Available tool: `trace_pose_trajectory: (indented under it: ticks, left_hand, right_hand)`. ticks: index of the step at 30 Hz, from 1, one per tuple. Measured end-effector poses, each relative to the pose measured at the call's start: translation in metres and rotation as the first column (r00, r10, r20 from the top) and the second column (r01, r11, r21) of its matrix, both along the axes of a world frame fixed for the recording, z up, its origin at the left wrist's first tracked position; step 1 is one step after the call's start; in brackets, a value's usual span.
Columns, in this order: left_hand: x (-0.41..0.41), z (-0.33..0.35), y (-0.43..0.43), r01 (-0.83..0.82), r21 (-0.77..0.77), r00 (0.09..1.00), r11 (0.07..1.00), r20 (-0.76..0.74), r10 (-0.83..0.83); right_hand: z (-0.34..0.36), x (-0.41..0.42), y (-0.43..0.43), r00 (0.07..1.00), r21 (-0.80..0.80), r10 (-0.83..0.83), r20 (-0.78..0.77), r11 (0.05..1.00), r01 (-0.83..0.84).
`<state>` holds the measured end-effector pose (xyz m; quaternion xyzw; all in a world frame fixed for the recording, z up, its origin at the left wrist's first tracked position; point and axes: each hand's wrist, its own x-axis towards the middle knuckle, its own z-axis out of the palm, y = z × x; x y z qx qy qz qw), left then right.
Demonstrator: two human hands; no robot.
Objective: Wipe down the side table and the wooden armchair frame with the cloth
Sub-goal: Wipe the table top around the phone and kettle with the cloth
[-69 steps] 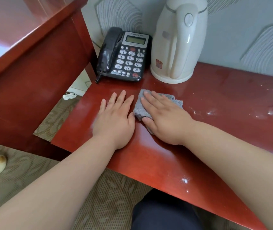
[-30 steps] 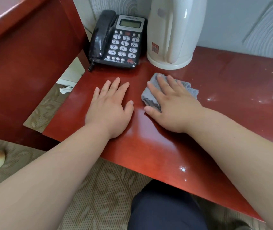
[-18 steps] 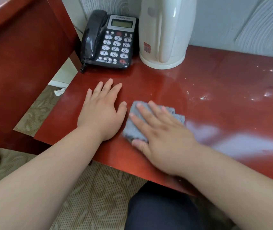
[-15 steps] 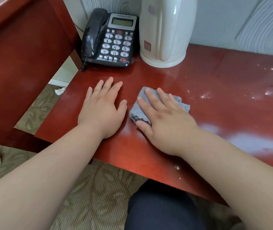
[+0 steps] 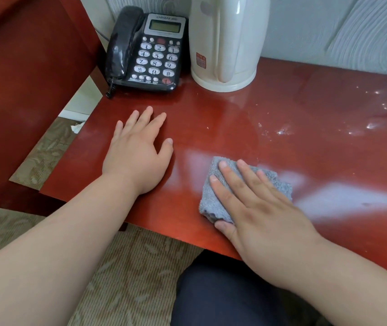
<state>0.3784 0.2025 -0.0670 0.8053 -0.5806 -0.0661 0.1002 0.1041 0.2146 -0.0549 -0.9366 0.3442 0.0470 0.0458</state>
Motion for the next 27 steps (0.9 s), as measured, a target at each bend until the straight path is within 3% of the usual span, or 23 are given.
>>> trace_pose_trajectory:
  ticks: [6, 9, 13, 17, 20, 27]
  left_hand:
    - [-0.014, 0.004, 0.013, 0.074, -0.148, 0.996, 0.986, -0.041, -0.080]
    - [-0.025, 0.005, 0.026, 0.056, -0.114, 0.991, 0.992, -0.115, -0.069]
    - [-0.055, 0.006, 0.049, 0.130, -0.068, 0.984, 0.989, -0.118, -0.137]
    - [-0.074, 0.005, 0.056, 0.167, -0.022, 0.986, 0.986, -0.025, -0.167]
    - [-0.072, 0.006, 0.053, 0.161, -0.038, 0.986, 0.986, -0.027, -0.162]
    - [-0.069, 0.006, 0.051, 0.169, -0.062, 0.982, 0.984, -0.078, -0.173]
  right_hand:
    - [0.000, 0.040, 0.007, 0.997, 0.093, 0.043, 0.057, 0.994, -0.049]
    - [-0.002, 0.025, 0.003, 0.995, 0.059, 0.093, 0.040, 0.994, -0.095]
    - [0.000, -0.020, 0.001, 0.999, 0.002, 0.040, -0.018, 0.999, -0.039]
    - [0.003, -0.039, 0.003, 0.998, 0.014, -0.011, -0.067, 1.000, 0.012]
    - [0.006, -0.017, 0.011, 0.997, 0.077, -0.073, -0.015, 0.994, 0.074]
    - [-0.007, 0.002, 0.030, 0.991, 0.075, 0.077, 0.108, 0.994, -0.085]
